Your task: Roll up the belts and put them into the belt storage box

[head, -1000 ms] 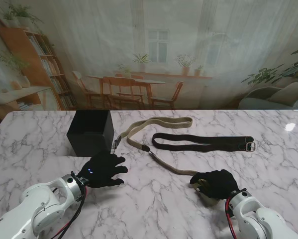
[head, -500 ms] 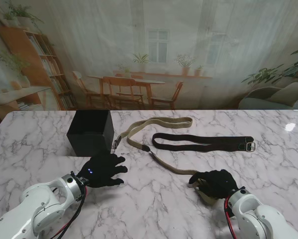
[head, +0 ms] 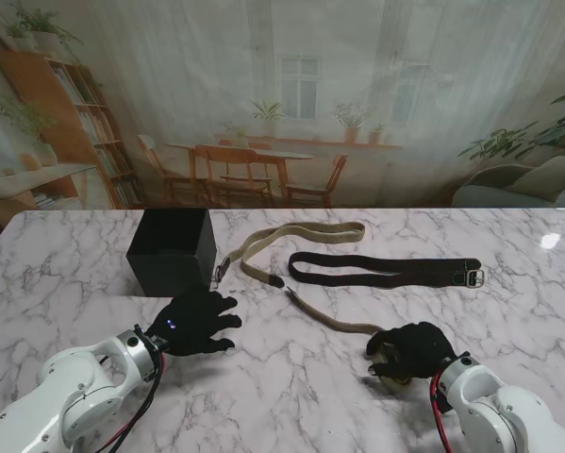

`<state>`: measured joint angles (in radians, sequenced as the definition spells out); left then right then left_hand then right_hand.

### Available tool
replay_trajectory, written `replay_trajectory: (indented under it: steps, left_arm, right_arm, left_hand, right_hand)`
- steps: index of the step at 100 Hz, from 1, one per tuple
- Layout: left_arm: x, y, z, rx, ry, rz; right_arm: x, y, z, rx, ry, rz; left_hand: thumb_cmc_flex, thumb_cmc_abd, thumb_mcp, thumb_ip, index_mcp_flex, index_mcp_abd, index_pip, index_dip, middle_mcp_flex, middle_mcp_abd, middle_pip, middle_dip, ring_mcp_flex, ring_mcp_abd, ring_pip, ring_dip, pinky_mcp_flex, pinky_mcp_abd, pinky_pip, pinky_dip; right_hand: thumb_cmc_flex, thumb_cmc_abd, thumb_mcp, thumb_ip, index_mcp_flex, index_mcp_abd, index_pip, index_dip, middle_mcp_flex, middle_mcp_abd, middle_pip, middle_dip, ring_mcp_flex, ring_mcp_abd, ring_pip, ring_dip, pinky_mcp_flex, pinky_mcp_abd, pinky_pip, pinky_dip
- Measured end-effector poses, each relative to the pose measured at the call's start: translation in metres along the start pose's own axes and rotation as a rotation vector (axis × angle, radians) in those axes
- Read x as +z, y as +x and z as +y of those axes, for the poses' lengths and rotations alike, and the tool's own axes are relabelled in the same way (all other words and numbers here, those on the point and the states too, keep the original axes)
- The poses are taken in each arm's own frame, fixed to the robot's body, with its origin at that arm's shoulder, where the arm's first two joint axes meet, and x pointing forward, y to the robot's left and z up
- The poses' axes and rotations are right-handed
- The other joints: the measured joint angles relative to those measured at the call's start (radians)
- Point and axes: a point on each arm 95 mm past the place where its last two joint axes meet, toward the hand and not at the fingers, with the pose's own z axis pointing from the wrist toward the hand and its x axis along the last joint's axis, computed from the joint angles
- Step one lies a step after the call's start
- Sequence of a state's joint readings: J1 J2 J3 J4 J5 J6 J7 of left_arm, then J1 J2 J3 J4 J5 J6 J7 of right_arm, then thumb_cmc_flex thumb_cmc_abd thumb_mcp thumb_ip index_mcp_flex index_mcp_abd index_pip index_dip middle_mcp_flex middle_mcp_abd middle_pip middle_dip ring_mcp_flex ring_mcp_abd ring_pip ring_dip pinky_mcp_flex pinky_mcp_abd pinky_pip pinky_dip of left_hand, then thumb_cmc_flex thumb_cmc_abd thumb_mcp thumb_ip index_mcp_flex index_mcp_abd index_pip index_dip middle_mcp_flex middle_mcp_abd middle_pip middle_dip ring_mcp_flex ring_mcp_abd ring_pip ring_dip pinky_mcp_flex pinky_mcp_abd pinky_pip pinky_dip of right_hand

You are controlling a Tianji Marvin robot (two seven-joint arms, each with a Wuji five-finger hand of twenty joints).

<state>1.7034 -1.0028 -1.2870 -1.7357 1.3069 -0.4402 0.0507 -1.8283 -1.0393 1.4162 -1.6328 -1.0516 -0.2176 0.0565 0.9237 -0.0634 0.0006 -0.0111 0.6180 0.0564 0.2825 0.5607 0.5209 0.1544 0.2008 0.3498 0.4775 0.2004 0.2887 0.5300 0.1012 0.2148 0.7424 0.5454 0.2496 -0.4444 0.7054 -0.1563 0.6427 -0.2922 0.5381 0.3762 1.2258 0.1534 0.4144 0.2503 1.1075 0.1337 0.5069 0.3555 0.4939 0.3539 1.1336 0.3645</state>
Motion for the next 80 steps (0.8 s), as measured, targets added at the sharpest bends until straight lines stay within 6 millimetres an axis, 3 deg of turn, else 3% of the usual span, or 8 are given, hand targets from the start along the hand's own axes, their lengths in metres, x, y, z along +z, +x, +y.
replay_trajectory:
  steps: [17, 23, 43, 48, 54, 60, 71, 80]
  left_arm:
    - [0.000, 0.000, 0.000, 0.002, 0.000, -0.001]
    - [0.000, -0.001, 0.000, 0.004, -0.001, -0.002]
    - [-0.001, -0.001, 0.000, 0.005, -0.001, -0.003]
    - [-0.001, -0.001, 0.000, 0.005, -0.001, -0.003]
    - [-0.001, -0.001, 0.000, 0.006, -0.001, -0.003]
    - [-0.001, -0.001, 0.000, 0.006, -0.001, -0.003]
    - [-0.001, -0.001, 0.000, 0.006, -0.001, -0.003]
    - [-0.001, -0.001, 0.000, 0.006, -0.003, -0.002]
  right_arm:
    - [-0.008, 0.004, 0.014, -0.010, 0.146, 0.018]
    - [-0.012, 0.005, 0.019, -0.002, 0.204, 0.023]
    - [-0.016, 0.005, 0.025, 0.001, 0.268, 0.021]
    - [-0.017, 0.004, 0.025, 0.001, 0.270, 0.019]
    - [-0.017, 0.004, 0.025, -0.002, 0.273, 0.017]
    - [-0.017, 0.004, 0.025, -0.014, 0.274, 0.014]
    - [-0.017, 0.003, 0.025, -0.074, 0.263, 0.003]
    - [-0.016, 0.001, 0.022, -0.173, 0.218, -0.004]
  left_hand:
    - [0.000, 0.000, 0.000, 0.000, 0.000, 0.000, 0.000, 0.000, 0.000, 0.000, 0.000, 0.000, 0.000, 0.000, 0.000, 0.000, 0.000, 0.000, 0.000, 0.000]
    - [0.000, 0.000, 0.000, 0.000, 0.000, 0.000, 0.000, 0.000, 0.000, 0.000, 0.000, 0.000, 0.000, 0.000, 0.000, 0.000, 0.000, 0.000, 0.000, 0.000]
    - [0.000, 0.000, 0.000, 0.000, 0.000, 0.000, 0.000, 0.000, 0.000, 0.000, 0.000, 0.000, 0.000, 0.000, 0.000, 0.000, 0.000, 0.000, 0.000, 0.000]
    - [0.000, 0.000, 0.000, 0.000, 0.000, 0.000, 0.000, 0.000, 0.000, 0.000, 0.000, 0.000, 0.000, 0.000, 0.000, 0.000, 0.000, 0.000, 0.000, 0.000]
    - [0.000, 0.000, 0.000, 0.000, 0.000, 0.000, 0.000, 0.000, 0.000, 0.000, 0.000, 0.000, 0.000, 0.000, 0.000, 0.000, 0.000, 0.000, 0.000, 0.000]
    - [0.000, 0.000, 0.000, 0.000, 0.000, 0.000, 0.000, 0.000, 0.000, 0.000, 0.000, 0.000, 0.000, 0.000, 0.000, 0.000, 0.000, 0.000, 0.000, 0.000]
    - [0.000, 0.000, 0.000, 0.000, 0.000, 0.000, 0.000, 0.000, 0.000, 0.000, 0.000, 0.000, 0.000, 0.000, 0.000, 0.000, 0.000, 0.000, 0.000, 0.000]
    - [0.000, 0.000, 0.000, 0.000, 0.000, 0.000, 0.000, 0.000, 0.000, 0.000, 0.000, 0.000, 0.000, 0.000, 0.000, 0.000, 0.000, 0.000, 0.000, 0.000]
  right_hand:
    - [-0.007, 0.031, -0.039, 0.040, -0.190, 0.128, -0.087, 0.000, -0.162, 0.000, -0.086, -0.059, -0.157, -0.034, -0.100, -0.093, -0.089, -0.083, -0.048, -0.044]
    - [0.048, 0.050, -0.033, 0.056, -0.270, 0.179, -0.117, 0.000, -0.234, 0.008, -0.124, -0.080, -0.226, -0.038, -0.139, -0.127, -0.131, -0.108, -0.078, -0.059]
    - [0.107, 0.021, 0.239, 0.101, -0.373, 0.273, -0.223, 0.014, -0.322, -0.003, -0.172, -0.107, -0.329, -0.072, -0.232, -0.176, -0.205, -0.132, -0.155, -0.094]
    - [0.150, -0.031, 0.355, 0.119, -0.389, 0.291, -0.237, 0.024, -0.330, -0.010, -0.172, -0.108, -0.361, -0.077, -0.332, -0.202, -0.210, -0.133, -0.162, -0.098]
    - [0.181, -0.068, 0.492, 0.149, -0.390, 0.299, -0.260, 0.035, -0.334, -0.020, -0.172, -0.113, -0.374, -0.087, -0.339, -0.202, -0.213, -0.139, -0.162, -0.100]
    - [0.231, -0.099, 0.567, 0.166, -0.401, 0.299, -0.261, 0.040, -0.334, -0.044, -0.172, -0.120, -0.375, -0.108, -0.357, -0.202, -0.214, -0.145, -0.163, -0.101]
    - [0.313, -0.146, 0.605, 0.164, -0.411, 0.299, -0.277, 0.064, -0.308, -0.118, -0.177, -0.139, -0.356, -0.155, -0.358, -0.202, -0.183, -0.159, -0.162, -0.101]
    - [0.327, -0.146, 0.597, 0.154, -0.387, 0.287, -0.257, 0.077, -0.281, -0.126, -0.144, -0.113, -0.330, -0.159, -0.352, -0.202, -0.168, -0.158, -0.142, -0.101]
